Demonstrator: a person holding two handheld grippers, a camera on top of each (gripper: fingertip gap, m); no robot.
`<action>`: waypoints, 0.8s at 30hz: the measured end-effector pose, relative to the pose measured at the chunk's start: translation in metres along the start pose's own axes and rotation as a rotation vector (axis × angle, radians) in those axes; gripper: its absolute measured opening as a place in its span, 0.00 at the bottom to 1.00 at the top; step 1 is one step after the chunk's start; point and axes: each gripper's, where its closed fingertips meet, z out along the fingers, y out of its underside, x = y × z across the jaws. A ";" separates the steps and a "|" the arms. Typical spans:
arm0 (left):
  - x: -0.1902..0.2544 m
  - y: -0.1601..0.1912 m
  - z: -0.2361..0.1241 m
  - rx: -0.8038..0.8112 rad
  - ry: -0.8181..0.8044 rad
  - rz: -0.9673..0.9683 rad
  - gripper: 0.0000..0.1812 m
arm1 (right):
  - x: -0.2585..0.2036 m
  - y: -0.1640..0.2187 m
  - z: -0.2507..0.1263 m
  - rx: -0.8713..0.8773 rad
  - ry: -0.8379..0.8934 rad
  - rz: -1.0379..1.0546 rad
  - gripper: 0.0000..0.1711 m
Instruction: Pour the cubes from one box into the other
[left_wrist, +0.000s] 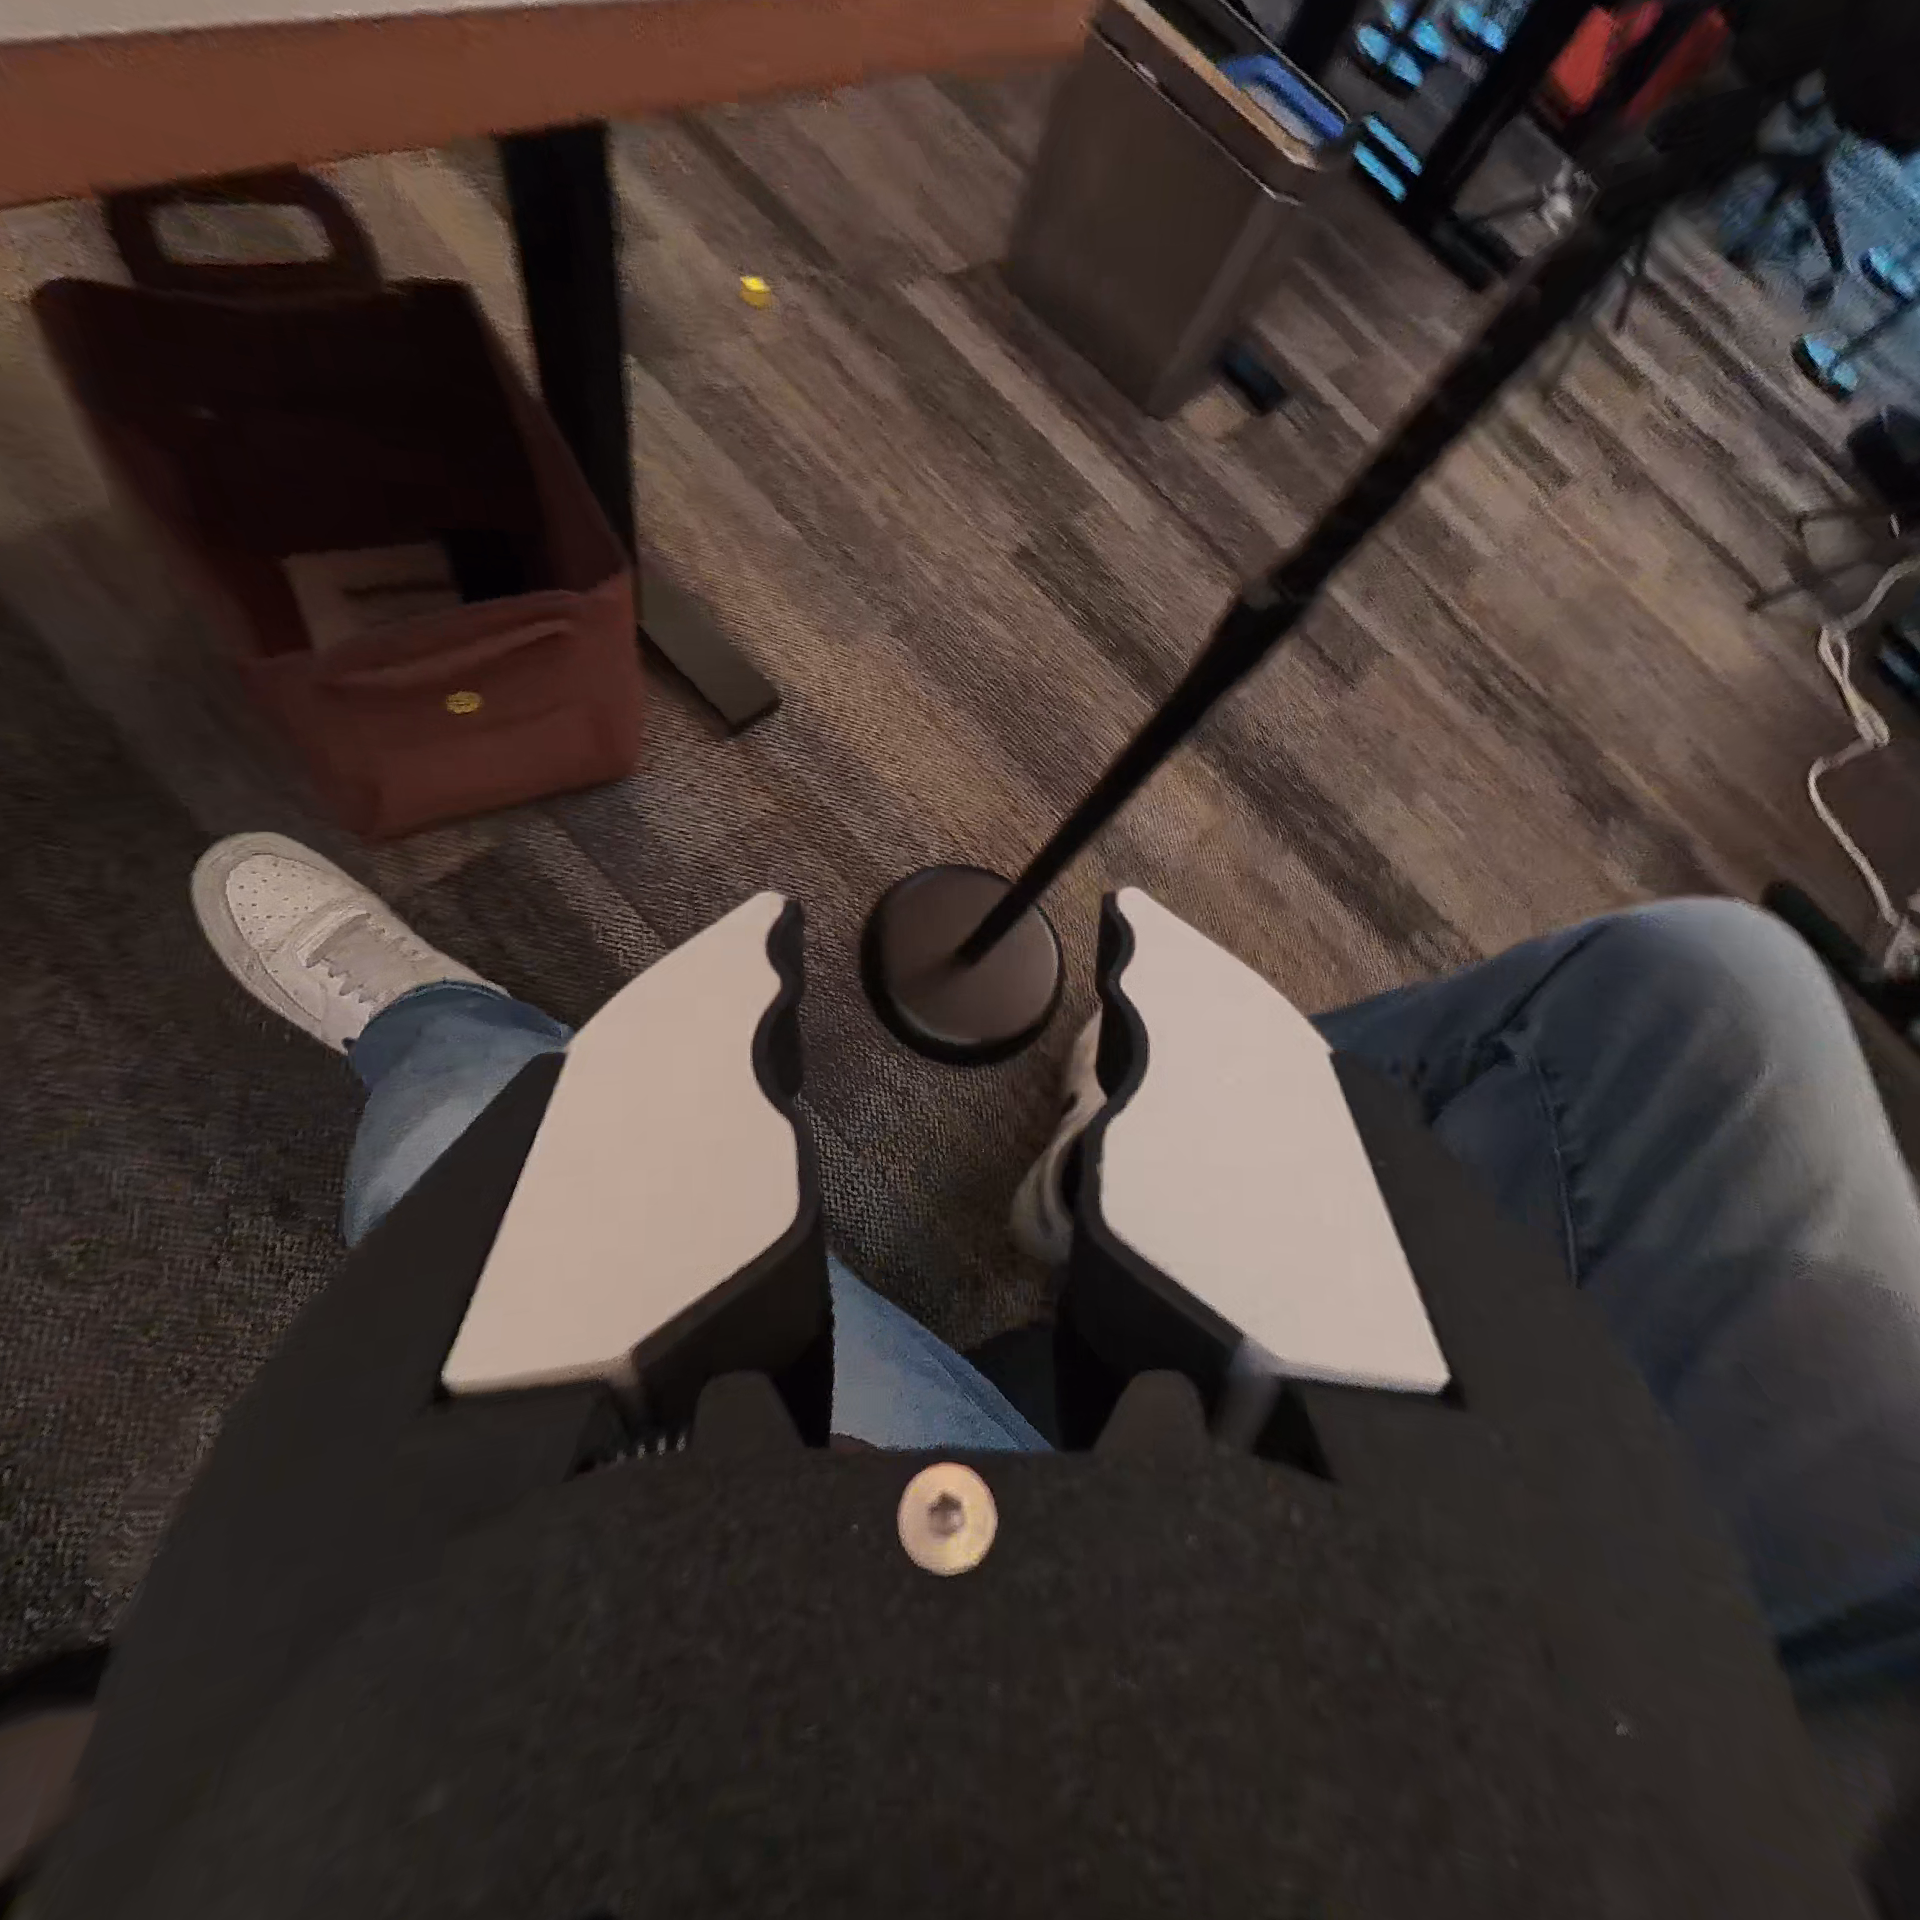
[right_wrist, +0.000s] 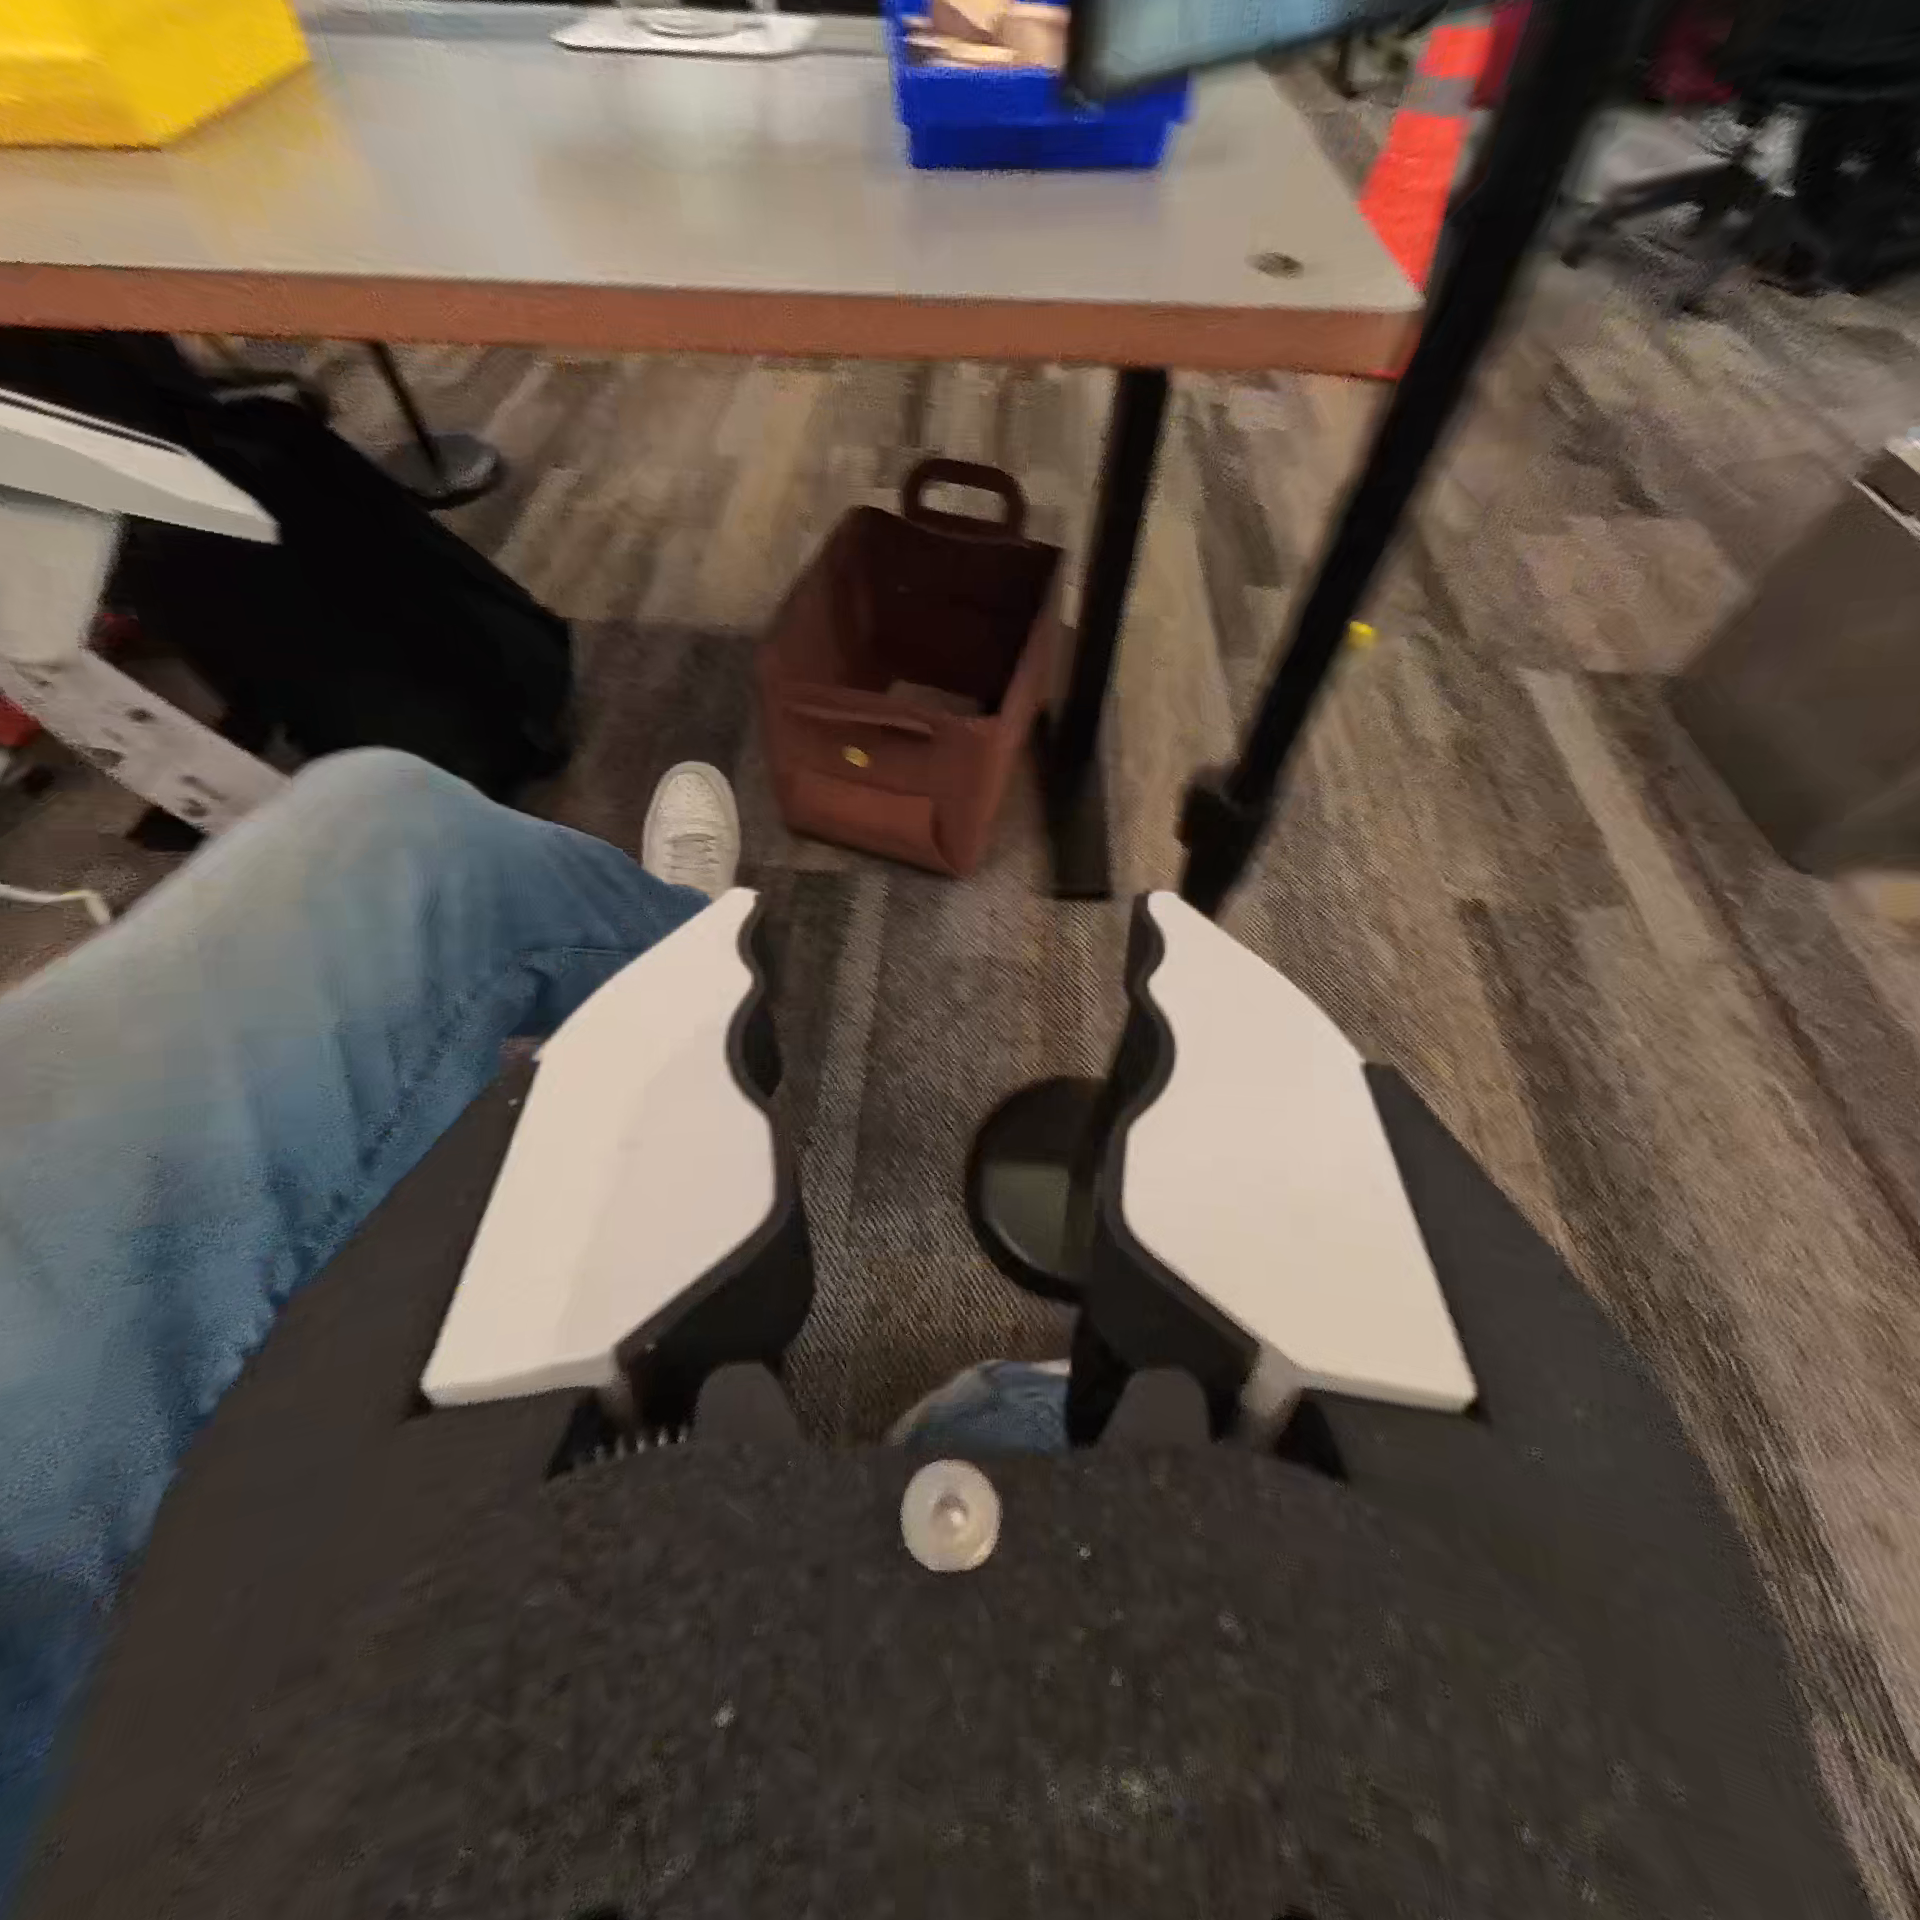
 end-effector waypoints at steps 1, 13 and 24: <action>0.020 0.004 0.003 -0.007 0.015 0.043 0.30 | 0.014 0.013 -0.019 -0.005 0.036 0.027 0.37; 0.294 0.080 0.171 -0.194 0.377 0.457 0.29 | 0.209 0.087 -0.123 -0.081 0.253 0.221 0.38; 0.399 0.039 0.412 -0.186 0.424 0.460 0.30 | 0.407 0.127 -0.084 -0.072 0.370 0.285 0.38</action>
